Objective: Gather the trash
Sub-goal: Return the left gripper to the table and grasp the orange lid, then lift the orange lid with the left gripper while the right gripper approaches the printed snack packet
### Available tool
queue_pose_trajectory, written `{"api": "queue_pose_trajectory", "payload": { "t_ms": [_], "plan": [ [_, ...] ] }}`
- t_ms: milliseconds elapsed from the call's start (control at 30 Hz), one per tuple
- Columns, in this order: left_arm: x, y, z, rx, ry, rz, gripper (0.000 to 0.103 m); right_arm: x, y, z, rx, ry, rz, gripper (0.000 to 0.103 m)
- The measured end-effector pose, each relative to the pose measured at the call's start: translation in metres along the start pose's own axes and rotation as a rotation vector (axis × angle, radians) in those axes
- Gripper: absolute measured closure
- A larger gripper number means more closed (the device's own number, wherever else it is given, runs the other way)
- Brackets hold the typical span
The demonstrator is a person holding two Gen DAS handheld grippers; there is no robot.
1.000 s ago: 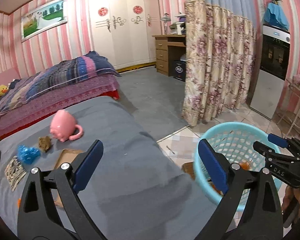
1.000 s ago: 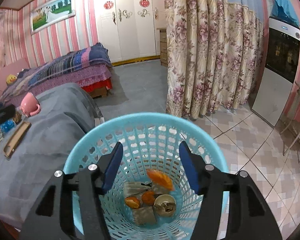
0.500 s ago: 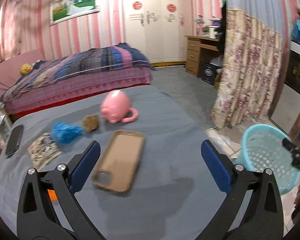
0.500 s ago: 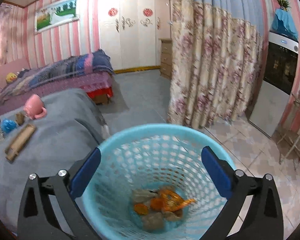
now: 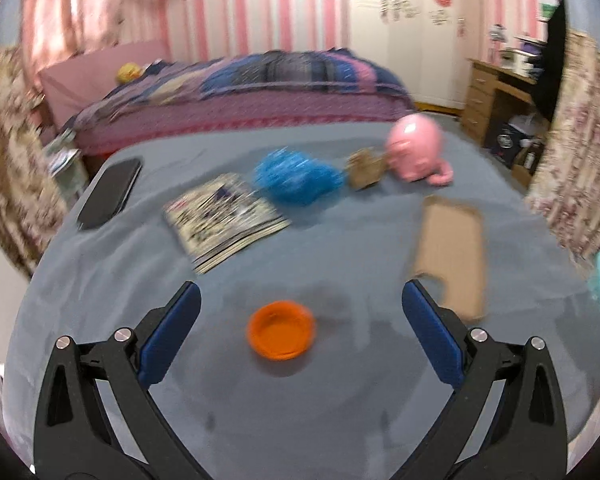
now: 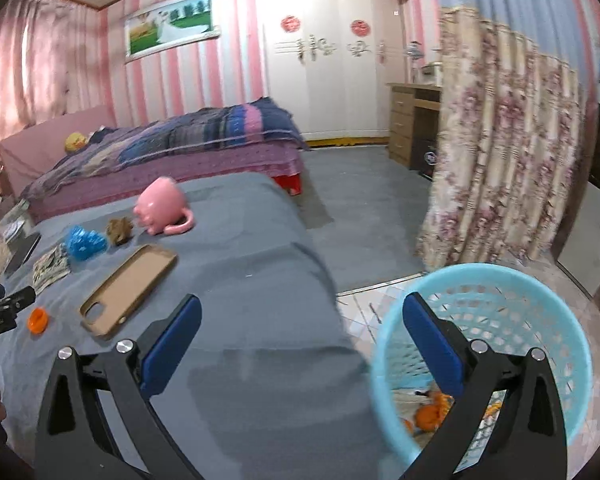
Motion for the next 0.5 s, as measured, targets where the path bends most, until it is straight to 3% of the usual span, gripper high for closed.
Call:
{"api": "queue_pose_trajectory", "payload": {
  "t_ms": [133,233,333,400,467,500],
  "plan": [
    [-0.016,0.02,-0.016,-0.007,0.05,0.042,0.006,-0.002,0.023,-0.004,0.023,0.008,0.029,0.005],
    [-0.021,0.021,-0.025,-0.053,0.09,0.058,0.015,-0.002,0.037,-0.008,0.032,0.015,0.048,0.005],
    [-0.027,0.013,-0.032,-0.068,0.132,0.03,0.034,-0.003,0.047,-0.009,0.039,0.018,0.06,0.005],
    [-0.03,0.007,-0.037,-0.081,0.162,0.008,0.054,-0.003,0.053,-0.01,0.045,0.022,0.067,0.005],
    [-0.028,0.007,-0.037,-0.072,0.161,-0.003,0.064,-0.004,0.059,-0.012,0.05,0.026,0.078,0.005],
    [-0.026,0.007,-0.036,-0.079,0.162,-0.003,0.064,-0.004,0.062,-0.013,0.052,0.027,0.083,0.005]
  ]
}}
Point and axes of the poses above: each gripper's, at about its wrist camera, not at the fingertips, and z roughly against the way its jaws point, y to its left, x to its top, the point moved 7 cm from there along -z, roughly the way its jaws point, and after that the axes turned 5 degrees about -x, right-handed, at the moved point
